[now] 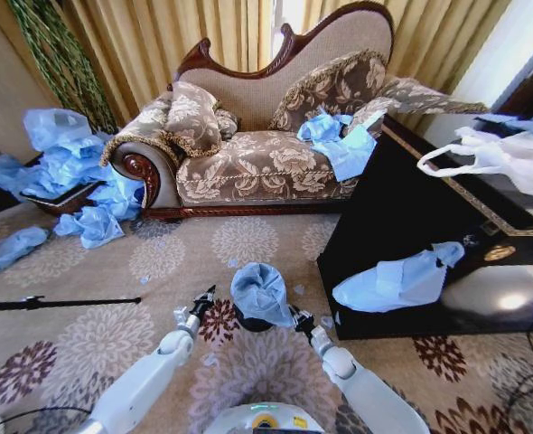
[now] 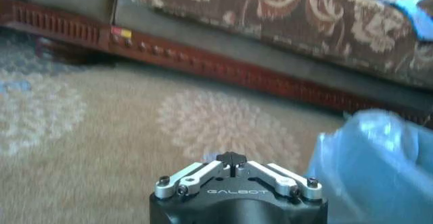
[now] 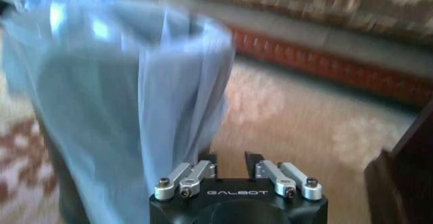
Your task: Place a garbage bag over the trash bin.
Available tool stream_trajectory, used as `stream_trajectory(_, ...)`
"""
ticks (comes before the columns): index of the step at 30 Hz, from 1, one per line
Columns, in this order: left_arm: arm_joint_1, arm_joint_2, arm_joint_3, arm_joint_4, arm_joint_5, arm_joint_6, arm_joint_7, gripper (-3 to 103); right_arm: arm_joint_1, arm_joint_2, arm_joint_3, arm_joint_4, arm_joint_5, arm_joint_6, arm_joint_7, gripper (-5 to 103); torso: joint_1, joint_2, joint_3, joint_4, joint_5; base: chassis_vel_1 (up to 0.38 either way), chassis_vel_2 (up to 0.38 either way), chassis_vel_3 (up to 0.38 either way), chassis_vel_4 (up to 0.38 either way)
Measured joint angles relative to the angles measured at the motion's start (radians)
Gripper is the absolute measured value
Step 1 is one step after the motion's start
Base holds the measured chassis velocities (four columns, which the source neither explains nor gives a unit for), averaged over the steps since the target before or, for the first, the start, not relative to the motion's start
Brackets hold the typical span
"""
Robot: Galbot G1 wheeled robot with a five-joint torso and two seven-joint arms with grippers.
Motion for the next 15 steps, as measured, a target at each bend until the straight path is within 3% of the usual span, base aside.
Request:
stream_trajectory(2, 0.009, 0.009, -0.026, -0.043, -0.004, 0.004, -0.013, 0, -0.049, -0.021, 0.035, 0.112, 0.004, -0.001, 0.020, 40, 0.000, 0.000, 0.000, -0.0004, 0.0003, 0.000, 0.000, 0.000, 0.000)
stream_trajectory(4, 0.011, 0.010, -0.034, -0.059, -0.005, 0.007, -0.018, 0, -0.062, -0.024, 0.047, 0.145, 0.005, -0.001, 0.026, 40, 0.000, 0.000, 0.000, -0.0001, 0.0003, 0.000, 0.000, 0.000, 0.000)
stream_trajectory(6, 0.015, 0.016, -0.053, -0.122, -0.010, 0.021, -0.038, 0, -0.101, -0.034, 0.081, 0.258, 0.025, -0.013, 0.038, 56, 0.000, 0.000, 0.000, -0.0004, 0.0003, 0.000, 0.000, 0.000, 0.000)
stream_trajectory(8, 0.017, 0.019, -0.056, -0.142, -0.011, 0.025, -0.045, 0, -0.109, -0.037, 0.089, 0.288, 0.031, -0.017, 0.039, 56, 0.000, 0.000, 0.000, -0.0005, 0.0002, 0.000, 0.000, 0.000, 0.000)
stream_trajectory(11, 0.033, 0.043, -0.059, -0.254, 0.010, 0.045, -0.077, 0, -0.131, -0.042, 0.124, 0.360, 0.041, -0.011, 0.039, 73, 0.000, 0.000, 0.000, 0.0001, 0.0004, 0.000, 0.000, 0.000, 0.000)
stream_trajectory(13, 0.036, 0.051, -0.057, -0.284, 0.023, 0.052, -0.087, 0, -0.141, -0.041, 0.137, 0.378, 0.045, -0.005, 0.036, 73, 0.000, 0.000, 0.000, 0.0001, 0.0003, 0.000, 0.000, 0.000, 0.000)
stream_trajectory(15, 0.034, 0.086, -0.033, -0.396, 0.075, 0.083, -0.115, 0, -0.188, -0.040, 0.182, 0.471, 0.077, 0.027, 0.012, 84, 0.000, 0.000, 0.000, -0.0002, 0.0005, 0.000, 0.000, 0.000, 0.000)
